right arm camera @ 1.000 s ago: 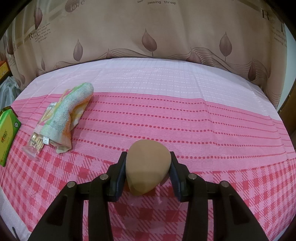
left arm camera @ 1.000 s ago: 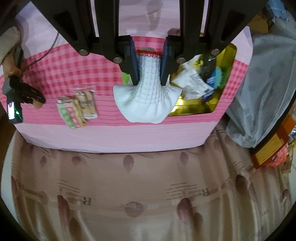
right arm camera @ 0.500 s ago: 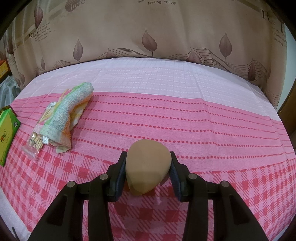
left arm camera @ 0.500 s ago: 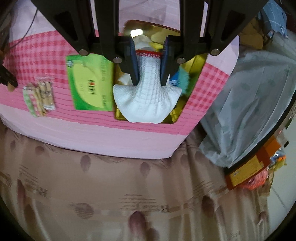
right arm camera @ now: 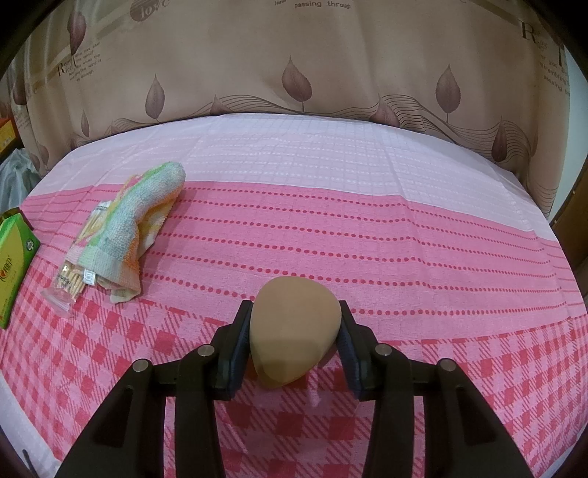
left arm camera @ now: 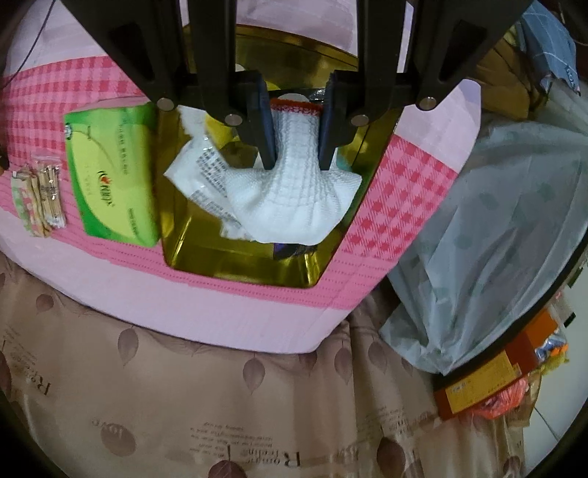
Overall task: Organize soft objects
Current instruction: 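Lower the white glove into the gold tin and open the left gripper, then carry the beige sponge over the gold tin with the right gripper, then lower the sponge into the gold tin and open the right gripper, then grasp the pink-and-green striped towel with the right gripper, then grasp the cotton swab packet with the left gripper while the right gripper holds the towel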
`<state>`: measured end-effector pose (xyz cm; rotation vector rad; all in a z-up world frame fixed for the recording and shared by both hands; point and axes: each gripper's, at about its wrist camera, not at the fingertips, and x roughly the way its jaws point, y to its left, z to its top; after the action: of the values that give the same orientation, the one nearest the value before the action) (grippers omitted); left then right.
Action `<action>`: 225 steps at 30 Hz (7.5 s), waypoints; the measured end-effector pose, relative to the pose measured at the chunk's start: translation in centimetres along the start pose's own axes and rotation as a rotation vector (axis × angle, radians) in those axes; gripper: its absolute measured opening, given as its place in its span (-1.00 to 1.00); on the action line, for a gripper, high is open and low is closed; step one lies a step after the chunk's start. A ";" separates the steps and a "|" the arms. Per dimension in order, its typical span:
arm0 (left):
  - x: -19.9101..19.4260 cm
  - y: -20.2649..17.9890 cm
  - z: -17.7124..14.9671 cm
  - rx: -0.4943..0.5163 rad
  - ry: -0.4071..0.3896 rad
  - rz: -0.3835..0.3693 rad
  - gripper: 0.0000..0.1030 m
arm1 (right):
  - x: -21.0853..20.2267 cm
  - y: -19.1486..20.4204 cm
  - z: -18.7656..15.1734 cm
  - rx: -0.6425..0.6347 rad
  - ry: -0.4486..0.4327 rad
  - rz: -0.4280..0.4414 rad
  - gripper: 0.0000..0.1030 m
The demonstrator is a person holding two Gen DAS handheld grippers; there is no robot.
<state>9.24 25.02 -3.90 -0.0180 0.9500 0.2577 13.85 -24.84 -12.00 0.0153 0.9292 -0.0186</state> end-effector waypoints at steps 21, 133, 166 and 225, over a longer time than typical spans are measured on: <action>0.4 1.5 -0.7 -0.048 -0.018 0.035 0.08 | 0.1 0.0 -0.1 -0.008 -0.003 -0.014 -0.23; -0.4 9.2 -0.9 -0.318 -0.105 0.209 0.10 | -11.5 39.2 1.1 -0.571 -0.173 0.564 0.22; -2.2 2.9 -0.6 -0.151 -0.111 0.144 0.10 | 4.2 11.1 6.9 -0.063 0.008 0.107 0.06; 6.2 -38.0 1.1 0.487 0.114 -0.454 -0.55 | -0.8 0.7 0.3 0.048 -0.012 0.113 -0.37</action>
<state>22.16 -10.39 -11.96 0.1987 1.0740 -0.3996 13.60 -24.13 -11.15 0.1123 0.9149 0.0633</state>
